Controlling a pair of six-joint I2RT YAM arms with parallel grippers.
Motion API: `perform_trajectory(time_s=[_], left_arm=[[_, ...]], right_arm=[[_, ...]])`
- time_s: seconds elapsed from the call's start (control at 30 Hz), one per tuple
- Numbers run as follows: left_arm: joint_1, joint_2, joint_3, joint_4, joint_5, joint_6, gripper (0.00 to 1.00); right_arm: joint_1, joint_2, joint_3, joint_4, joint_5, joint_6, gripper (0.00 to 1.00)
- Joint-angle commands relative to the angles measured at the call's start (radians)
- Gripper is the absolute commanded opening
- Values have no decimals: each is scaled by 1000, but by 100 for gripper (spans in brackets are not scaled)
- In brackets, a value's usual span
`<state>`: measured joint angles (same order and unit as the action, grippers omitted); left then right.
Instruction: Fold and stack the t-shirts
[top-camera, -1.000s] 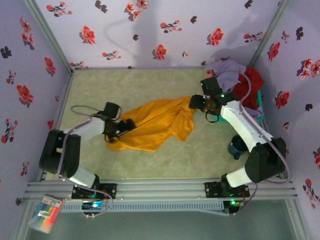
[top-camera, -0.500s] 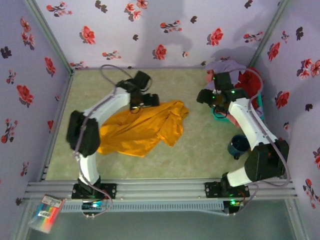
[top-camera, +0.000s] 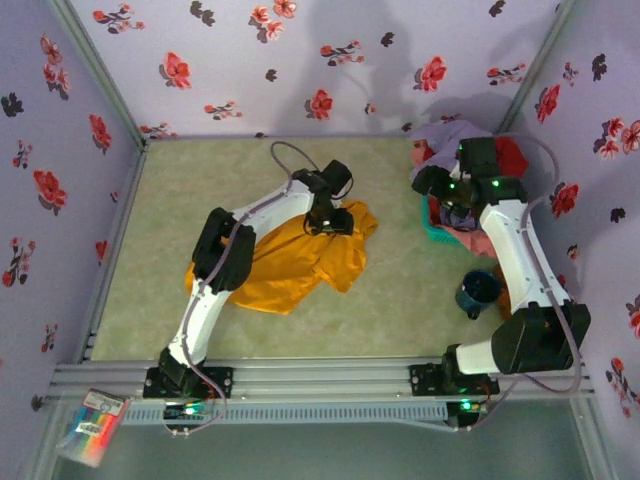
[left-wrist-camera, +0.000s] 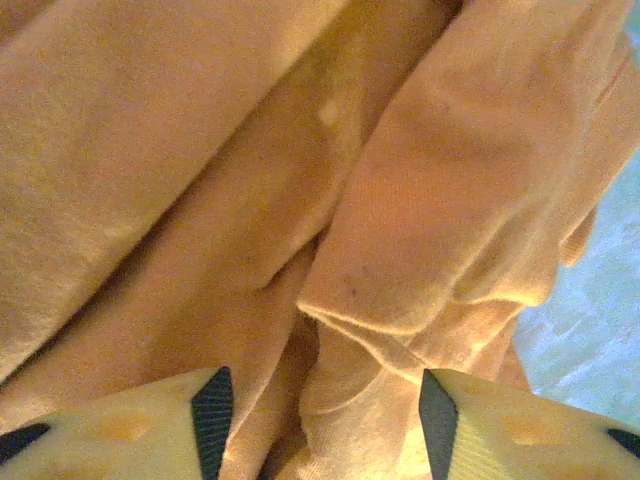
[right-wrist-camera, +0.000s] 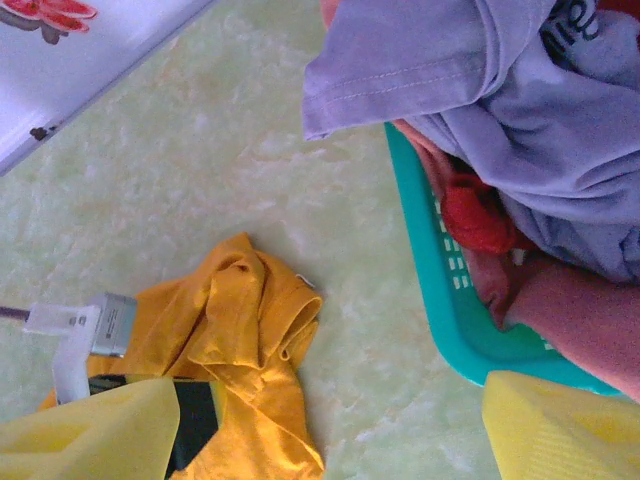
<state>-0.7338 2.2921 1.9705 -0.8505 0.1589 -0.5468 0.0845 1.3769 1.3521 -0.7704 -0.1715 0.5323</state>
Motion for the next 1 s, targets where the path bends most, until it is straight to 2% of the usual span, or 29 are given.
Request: perform_trajectory(time_s=[0.0, 0.2, 0.3, 0.47, 0.5, 0.6, 0.7, 0.8, 0.9, 0.97], left_arm=[[5, 22, 22, 23, 14, -19, 52], [4, 53, 57, 51, 35, -24, 44], [4, 77, 71, 53, 55, -22, 32], [2, 69, 94, 35, 44, -4, 3], [2, 60, 107, 17, 32, 4, 0], [2, -6, 140, -56, -21, 33, 0], [19, -102, 137, -120, -27, 47, 0], [46, -181, 118, -204, -32, 72, 0], [73, -318, -11, -216, -105, 94, 0], [119, -430, -150, -189, -109, 90, 0]], right_arm=[[-9, -26, -17, -25, -25, -2, 81], [-13, -52, -53, -28, -17, -11, 81], [-13, -64, -75, -21, -17, -5, 81], [-14, -71, -83, -19, -18, -2, 81], [-13, -69, -80, -19, -21, -1, 81], [-12, -63, -77, -3, -75, 4, 81], [-4, -51, -85, 21, -151, 18, 81], [49, -28, -80, 28, -183, 18, 81], [134, 7, -48, 5, -172, 14, 81], [199, 32, -54, 28, -157, 42, 81]])
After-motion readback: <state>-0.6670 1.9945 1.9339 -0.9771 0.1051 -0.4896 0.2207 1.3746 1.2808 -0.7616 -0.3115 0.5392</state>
